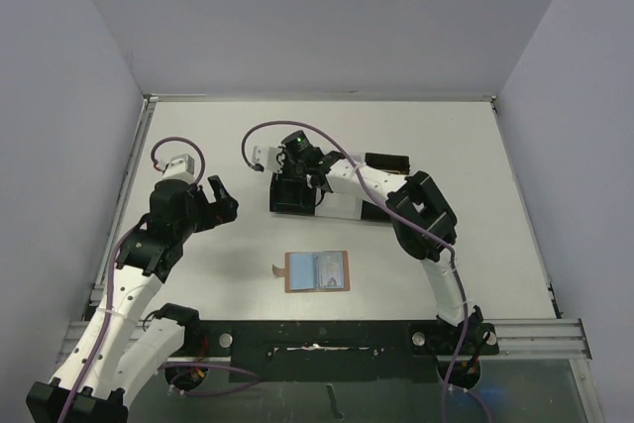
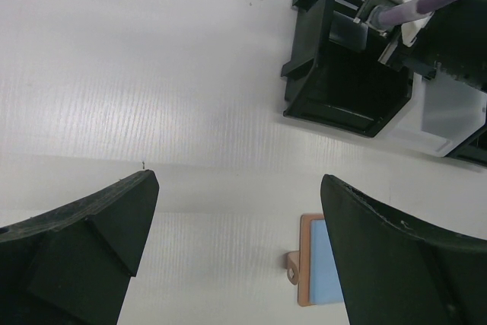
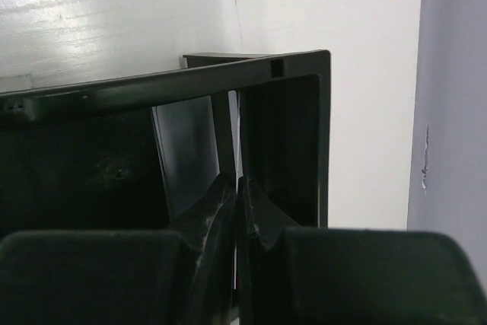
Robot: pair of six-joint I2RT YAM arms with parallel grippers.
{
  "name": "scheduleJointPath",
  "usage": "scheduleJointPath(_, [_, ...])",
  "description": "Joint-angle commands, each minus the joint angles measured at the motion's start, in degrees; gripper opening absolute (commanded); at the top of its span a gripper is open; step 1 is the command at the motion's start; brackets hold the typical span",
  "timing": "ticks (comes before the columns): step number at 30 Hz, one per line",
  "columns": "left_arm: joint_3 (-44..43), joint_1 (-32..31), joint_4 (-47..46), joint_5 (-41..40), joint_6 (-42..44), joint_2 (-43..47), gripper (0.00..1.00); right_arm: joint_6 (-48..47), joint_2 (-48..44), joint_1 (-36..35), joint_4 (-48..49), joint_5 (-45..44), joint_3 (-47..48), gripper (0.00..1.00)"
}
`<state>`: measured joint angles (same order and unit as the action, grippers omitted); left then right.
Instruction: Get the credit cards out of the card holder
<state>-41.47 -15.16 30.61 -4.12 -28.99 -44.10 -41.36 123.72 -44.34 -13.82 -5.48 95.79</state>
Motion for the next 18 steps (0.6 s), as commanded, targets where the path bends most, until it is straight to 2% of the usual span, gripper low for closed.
scheduleJointPath(1, [-0.36,0.48,-3.28,1.10,1.28,0.41,0.89,-3.22,1.09,-0.22,1.19,-3.05,3.57,0.00])
scheduleJointPath(12, [-0.29,0.96,-3.62,2.13,1.48,-0.08,0.89,-7.97,3.41,-0.83,2.41,-7.25,2.61,0.03])
scheduleJointPath(18, [-0.25,1.18,-3.72,2.81,1.64,-0.60,0.89,-8.83,3.78,-0.98,3.70,-7.89,1.16,0.08])
